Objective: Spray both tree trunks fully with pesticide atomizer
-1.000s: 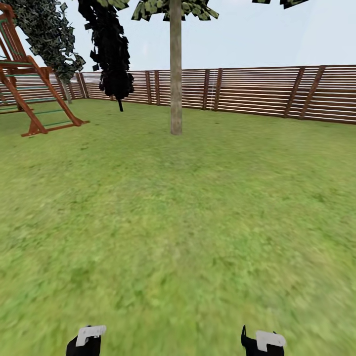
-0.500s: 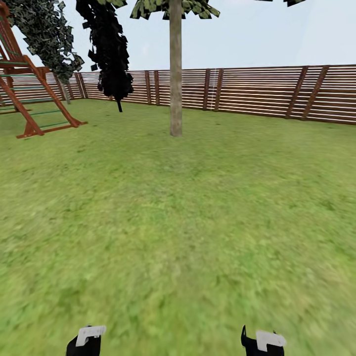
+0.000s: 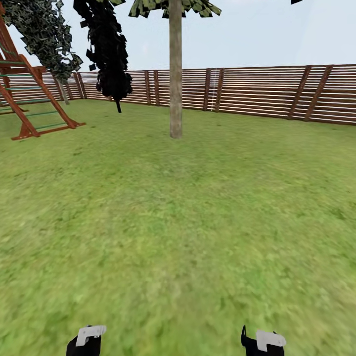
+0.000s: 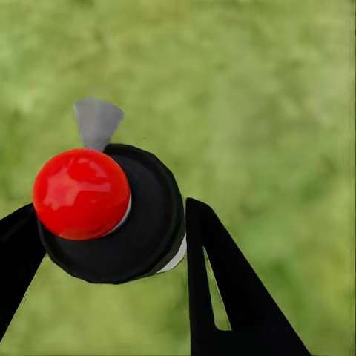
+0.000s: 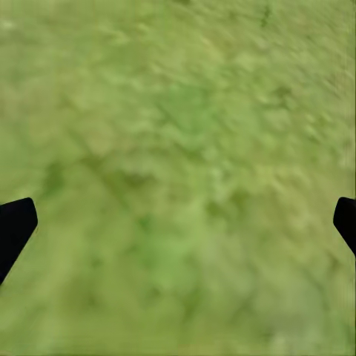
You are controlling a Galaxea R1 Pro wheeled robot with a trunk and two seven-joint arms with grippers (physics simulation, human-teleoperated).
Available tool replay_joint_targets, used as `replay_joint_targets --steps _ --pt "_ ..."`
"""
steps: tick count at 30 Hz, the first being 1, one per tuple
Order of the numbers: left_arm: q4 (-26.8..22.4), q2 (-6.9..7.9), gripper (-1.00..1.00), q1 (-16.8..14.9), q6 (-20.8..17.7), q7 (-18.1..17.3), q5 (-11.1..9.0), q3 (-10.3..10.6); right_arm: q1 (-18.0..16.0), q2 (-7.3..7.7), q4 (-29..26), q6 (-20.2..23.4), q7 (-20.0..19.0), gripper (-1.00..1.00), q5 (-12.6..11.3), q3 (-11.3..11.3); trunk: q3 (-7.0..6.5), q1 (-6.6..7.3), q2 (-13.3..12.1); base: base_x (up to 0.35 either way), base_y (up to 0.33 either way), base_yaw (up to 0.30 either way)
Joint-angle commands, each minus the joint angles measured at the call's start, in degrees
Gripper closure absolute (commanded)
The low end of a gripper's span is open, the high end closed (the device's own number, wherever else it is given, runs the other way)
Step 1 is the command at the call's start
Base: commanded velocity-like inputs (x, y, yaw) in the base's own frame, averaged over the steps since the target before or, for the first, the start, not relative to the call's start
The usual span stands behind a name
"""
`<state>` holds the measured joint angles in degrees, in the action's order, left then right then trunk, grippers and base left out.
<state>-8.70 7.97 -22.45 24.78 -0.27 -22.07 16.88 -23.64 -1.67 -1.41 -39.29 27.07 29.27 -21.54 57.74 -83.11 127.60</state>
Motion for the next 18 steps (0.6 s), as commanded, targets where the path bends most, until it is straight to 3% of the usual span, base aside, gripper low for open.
replay_joint_targets --steps 1,18 --pt "0.0 -0.02 1.0 0.0 0.0 0.0 0.0 0.0 0.0 0.0 0.0 0.0 0.0 -1.0 0.0 0.0 0.0 0.0 0.0 0.34 0.0 0.0" --pt "0.0 0.01 1.0 0.0 0.0 0.0 0.0 0.0 0.0 0.0 0.0 0.0 0.0 -1.0 0.0 0.0 0.0 0.0 0.0 0.34 0.0 0.0"
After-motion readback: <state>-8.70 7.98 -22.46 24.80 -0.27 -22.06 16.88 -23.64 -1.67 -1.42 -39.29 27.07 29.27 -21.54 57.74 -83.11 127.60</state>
